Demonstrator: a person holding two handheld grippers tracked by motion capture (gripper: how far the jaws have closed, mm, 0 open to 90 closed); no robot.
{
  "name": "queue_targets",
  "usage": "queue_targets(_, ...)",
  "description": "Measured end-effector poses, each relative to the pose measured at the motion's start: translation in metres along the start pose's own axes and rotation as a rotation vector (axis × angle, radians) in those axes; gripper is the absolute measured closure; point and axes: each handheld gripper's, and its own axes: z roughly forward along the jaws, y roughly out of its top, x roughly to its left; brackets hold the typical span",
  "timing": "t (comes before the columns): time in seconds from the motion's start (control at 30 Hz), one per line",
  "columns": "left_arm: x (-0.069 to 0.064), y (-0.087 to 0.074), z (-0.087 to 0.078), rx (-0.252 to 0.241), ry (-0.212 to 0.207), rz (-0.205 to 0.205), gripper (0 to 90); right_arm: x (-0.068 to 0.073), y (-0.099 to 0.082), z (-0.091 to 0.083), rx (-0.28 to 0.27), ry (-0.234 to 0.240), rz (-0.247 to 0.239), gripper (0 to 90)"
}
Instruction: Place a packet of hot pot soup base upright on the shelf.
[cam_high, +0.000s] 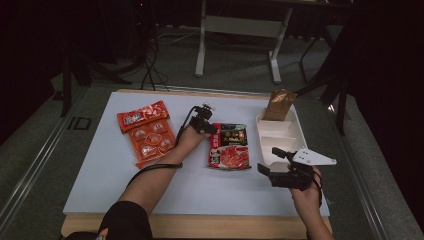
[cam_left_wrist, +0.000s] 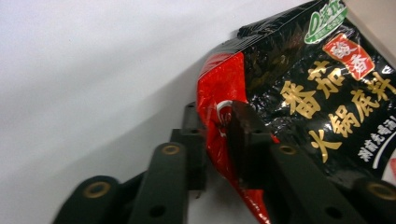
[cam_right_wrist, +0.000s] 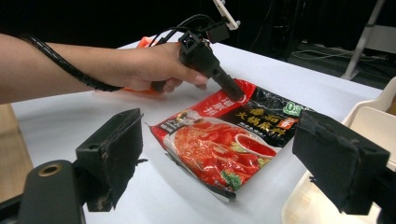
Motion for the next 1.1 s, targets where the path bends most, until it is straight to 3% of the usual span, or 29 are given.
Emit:
queue_targets(0.13,0.0,0.0,-0.003,-0.026,-0.023,-0.025,83.6,-0.001,-0.001,0.001,0.008,-0.004,0.003,15.9)
queue_targets(0.3,-0.002,0.0,-0.009,-0.052,-0.036,-0.029,85.9,0.0,0.002,-0.001,-0.01,-0.051,0.002,16.0)
queue_targets(0.53,-0.012,0.003,-0.032,-0.109,-0.053,0.005,86.8,0.0,0.003,-0.004,-0.021,-0.077,-0.002,14.6)
queue_targets(0.8,-0.024,0.001,-0.057,-0.178,-0.093,0.02,87.0,-0.001,0.003,-0.005,-0.013,-0.122,-0.045,13.2)
queue_targets(0.83,-0.029,0.0,-0.064,-0.192,-0.1,0.038,87.0,-0.001,0.003,-0.005,-0.014,-0.13,-0.052,13.2)
queue_targets(1.1,-0.041,-0.005,-0.084,-0.232,-0.138,0.065,87.0,0.004,0.006,-0.005,0.001,-0.109,-0.028,14.5)
